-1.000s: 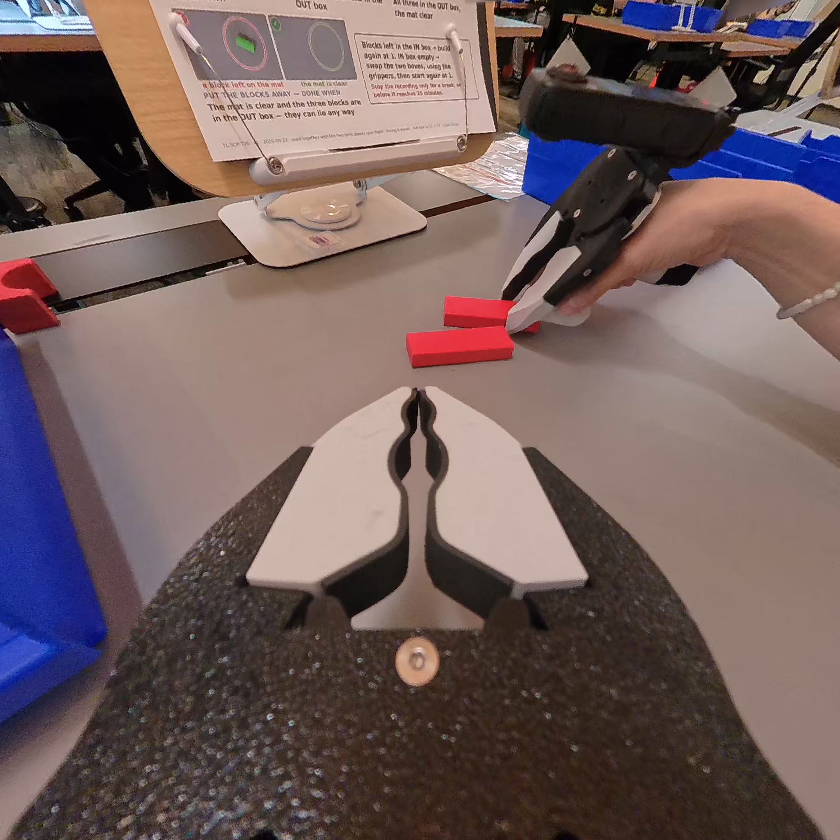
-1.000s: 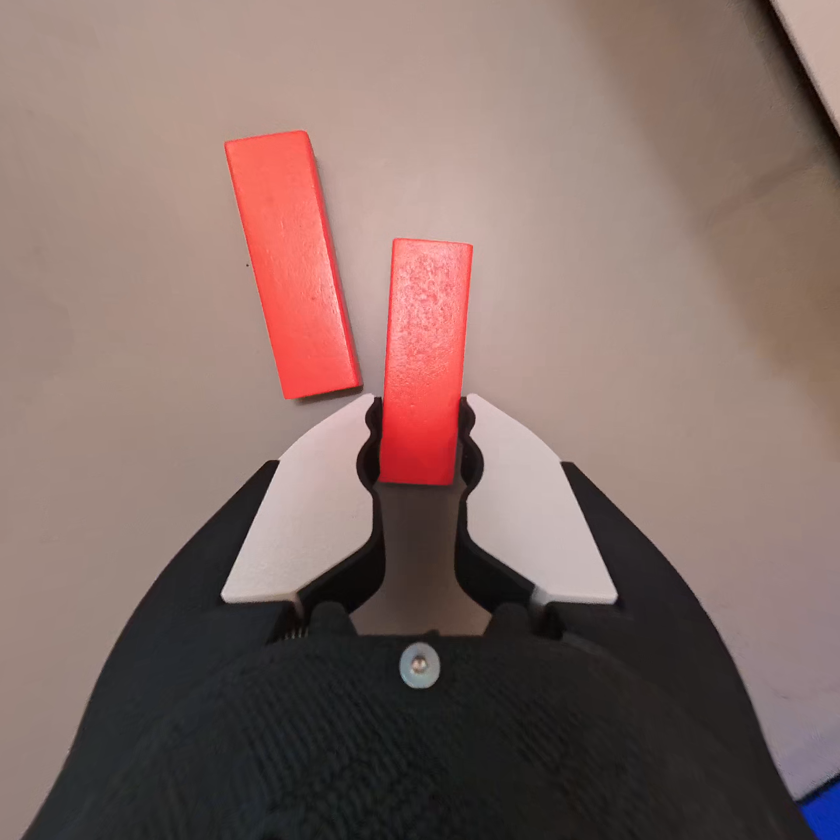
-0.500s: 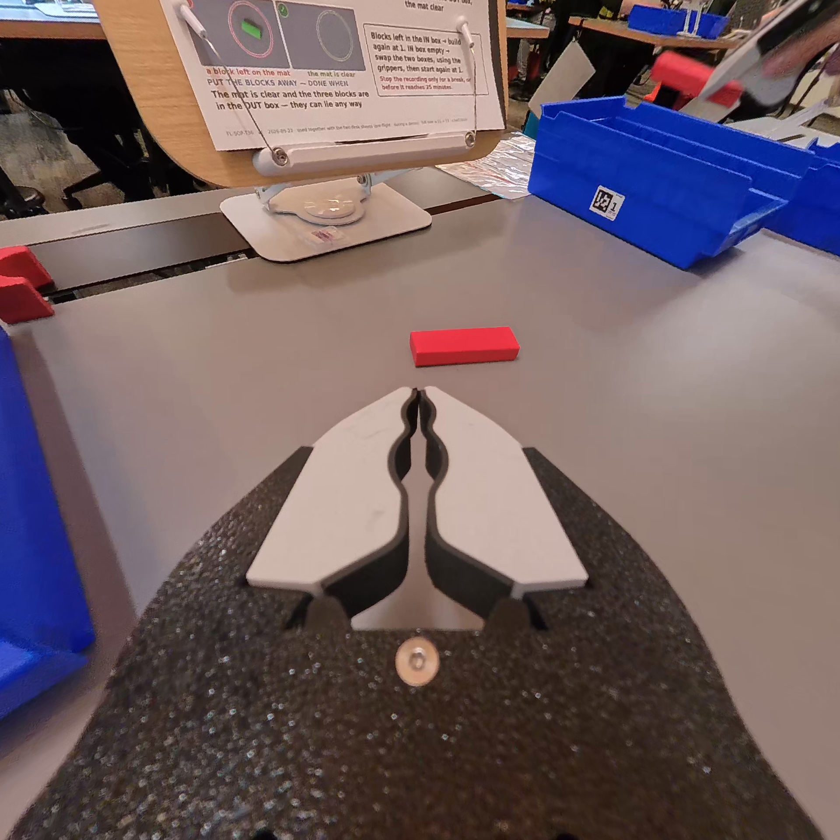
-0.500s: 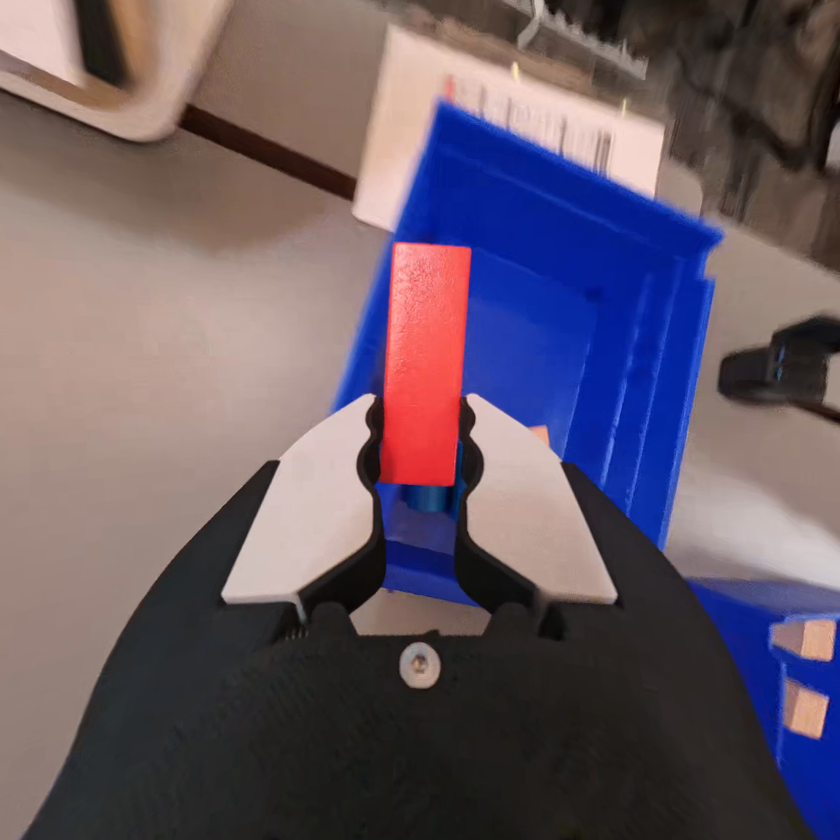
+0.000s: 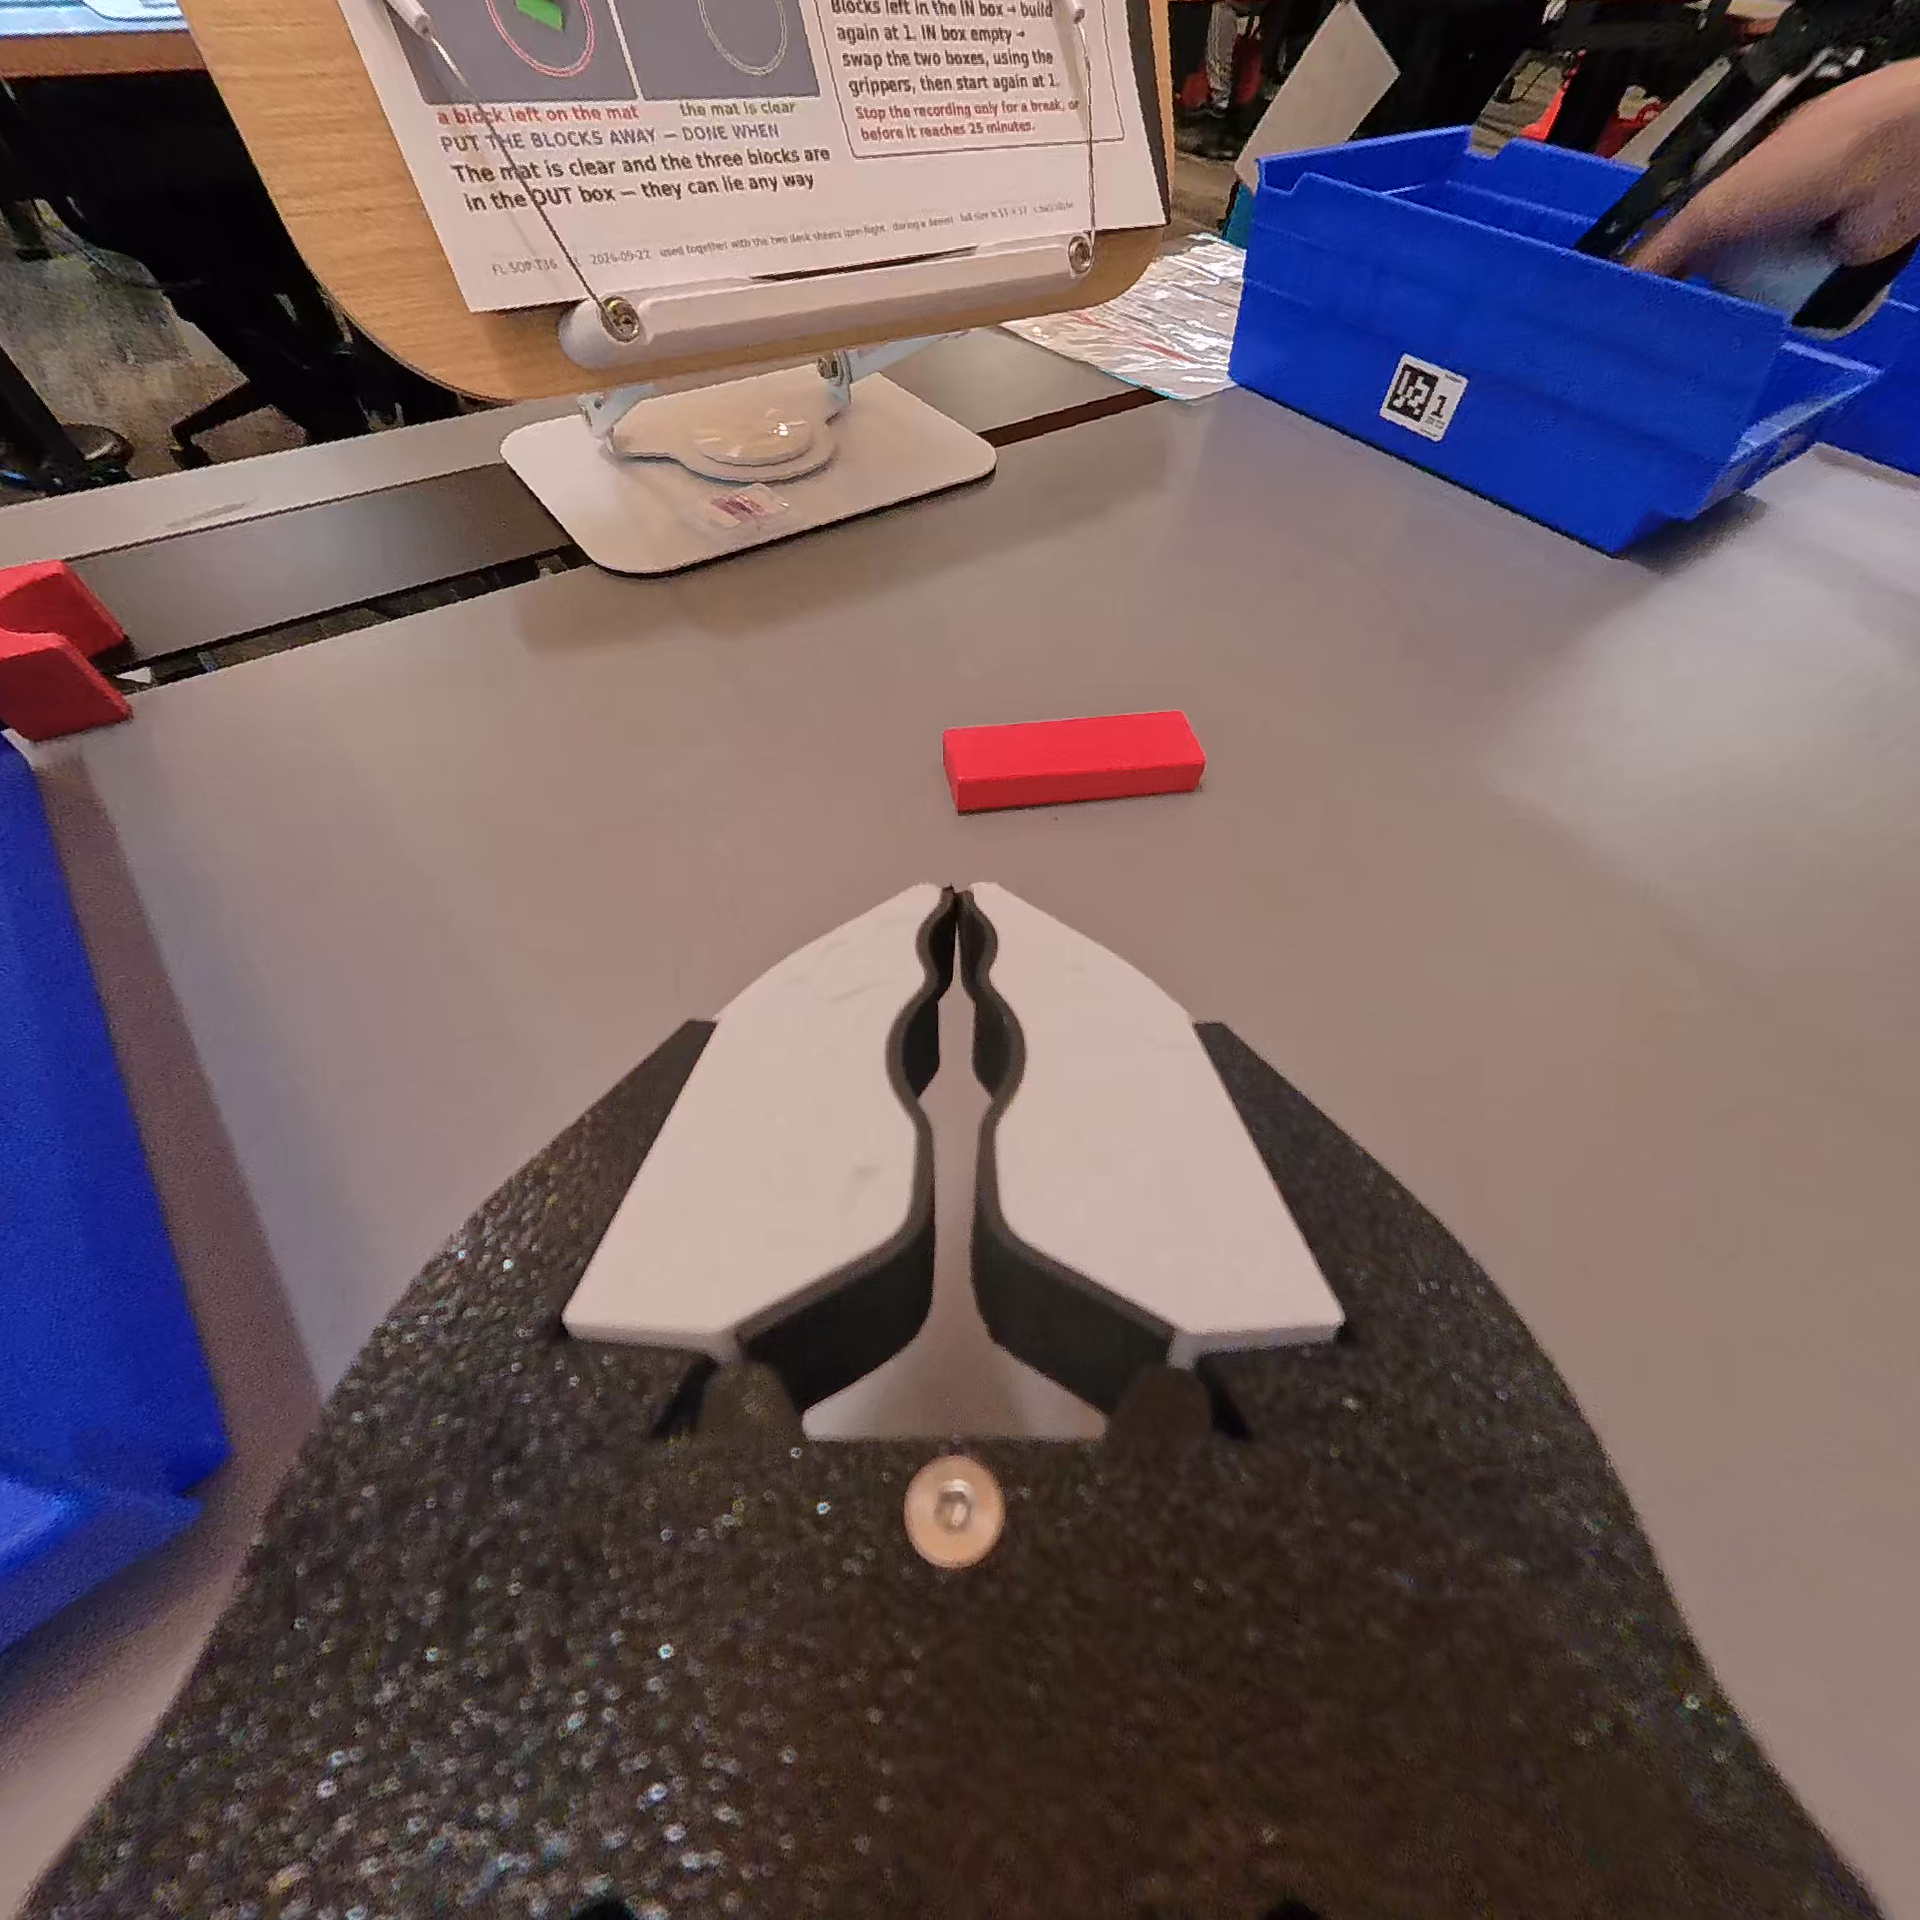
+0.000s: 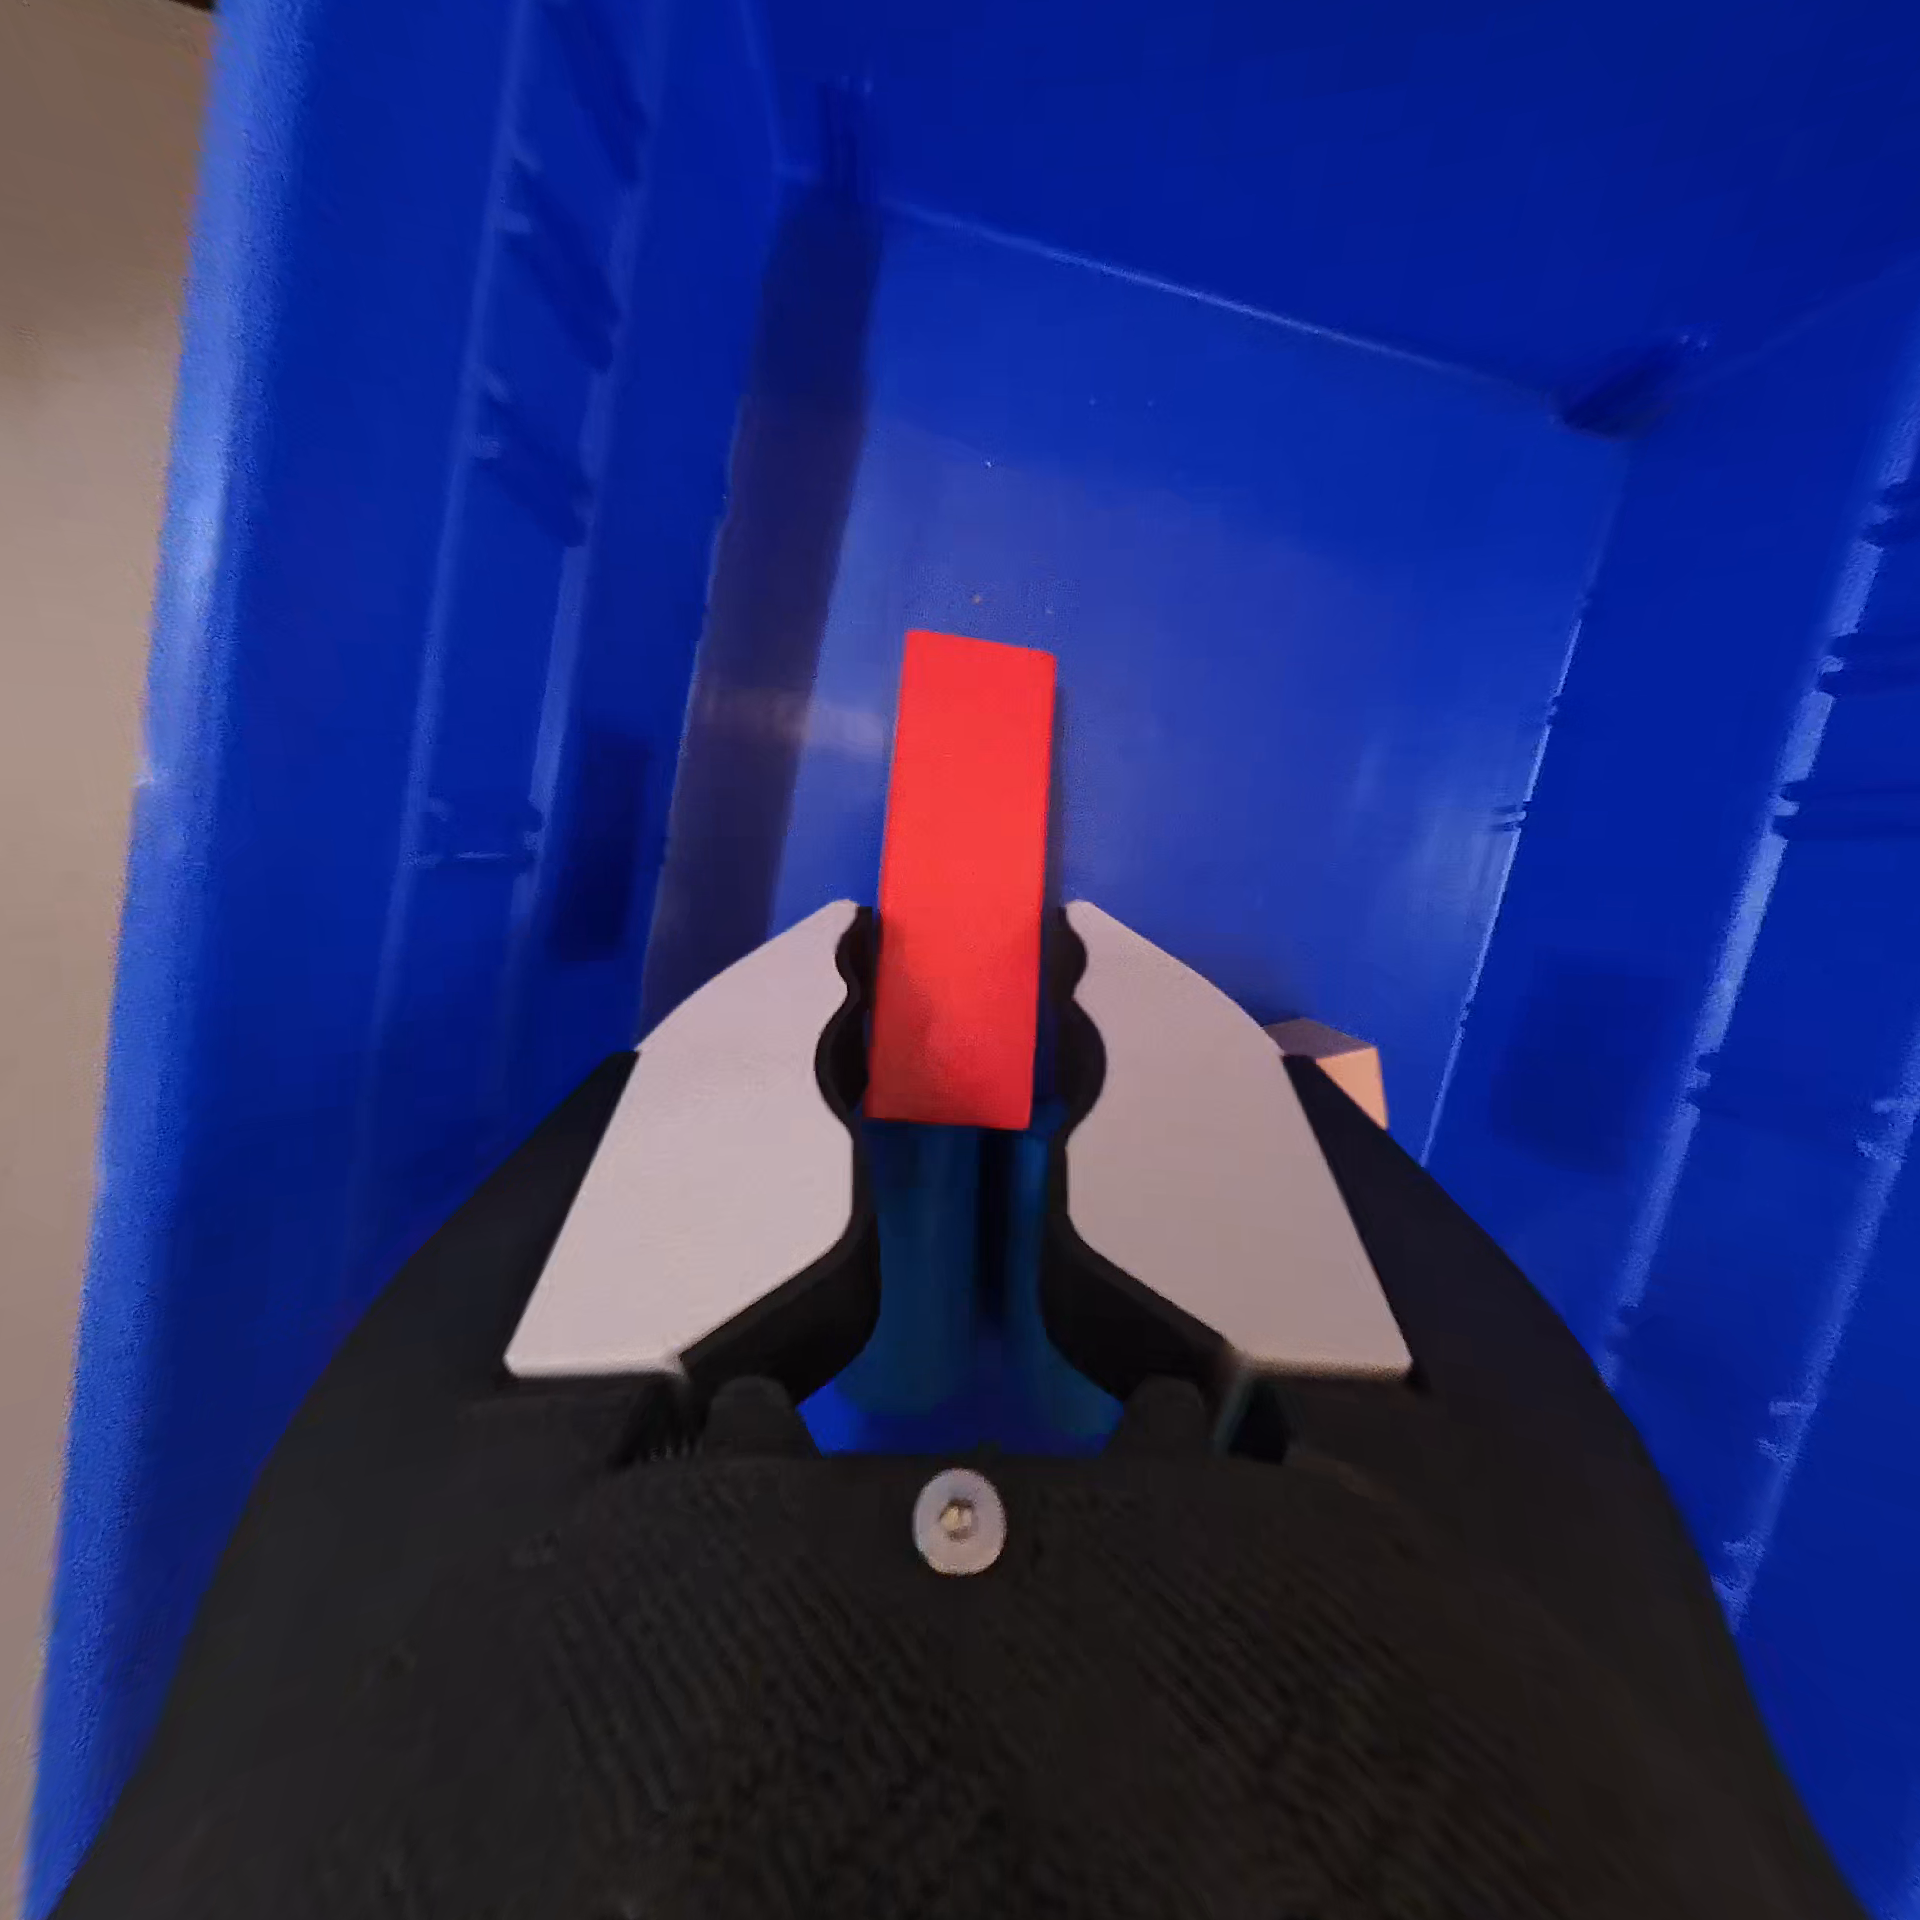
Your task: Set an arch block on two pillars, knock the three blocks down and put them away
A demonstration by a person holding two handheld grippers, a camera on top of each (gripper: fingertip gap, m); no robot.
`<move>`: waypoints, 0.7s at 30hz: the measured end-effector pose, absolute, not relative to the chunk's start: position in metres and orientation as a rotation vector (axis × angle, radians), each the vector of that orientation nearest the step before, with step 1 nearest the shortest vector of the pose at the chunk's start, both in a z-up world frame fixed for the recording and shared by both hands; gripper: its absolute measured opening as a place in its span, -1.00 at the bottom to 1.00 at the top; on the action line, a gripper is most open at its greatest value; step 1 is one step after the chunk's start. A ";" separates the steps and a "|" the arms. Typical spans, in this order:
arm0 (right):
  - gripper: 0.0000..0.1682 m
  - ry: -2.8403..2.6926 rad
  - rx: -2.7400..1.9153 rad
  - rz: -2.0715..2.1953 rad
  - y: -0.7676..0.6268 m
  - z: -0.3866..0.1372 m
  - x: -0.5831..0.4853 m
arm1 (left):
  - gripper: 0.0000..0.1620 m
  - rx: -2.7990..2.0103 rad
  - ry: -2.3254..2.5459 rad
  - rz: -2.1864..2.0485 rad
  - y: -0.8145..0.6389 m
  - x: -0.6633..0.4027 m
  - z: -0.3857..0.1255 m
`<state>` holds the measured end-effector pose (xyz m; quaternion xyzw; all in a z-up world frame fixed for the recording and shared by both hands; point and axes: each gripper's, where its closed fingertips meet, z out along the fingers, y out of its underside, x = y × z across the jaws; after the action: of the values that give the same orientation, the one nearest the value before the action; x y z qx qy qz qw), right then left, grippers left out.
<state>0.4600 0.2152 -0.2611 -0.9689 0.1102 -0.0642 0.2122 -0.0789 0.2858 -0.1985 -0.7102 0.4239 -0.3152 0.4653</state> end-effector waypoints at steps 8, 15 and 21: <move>-0.23 0.228 -2.544 -0.334 0.218 -0.189 0.460 | -1.00 -1.748 1.036 -0.791 0.286 -0.079 -0.199; -0.03 -0.251 -2.359 -0.109 0.258 -0.114 0.301 | -1.00 -1.736 1.044 -0.827 0.281 -0.074 -0.198; -0.01 -0.683 -2.413 0.191 0.285 -0.179 0.147 | -0.99 -1.710 1.067 -0.806 0.275 -0.073 -0.190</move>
<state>0.1468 0.2849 -0.1793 -0.9128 -0.2583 0.0721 0.3081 -0.0730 0.2749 -0.1898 -0.6967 0.4346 -0.3286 0.4666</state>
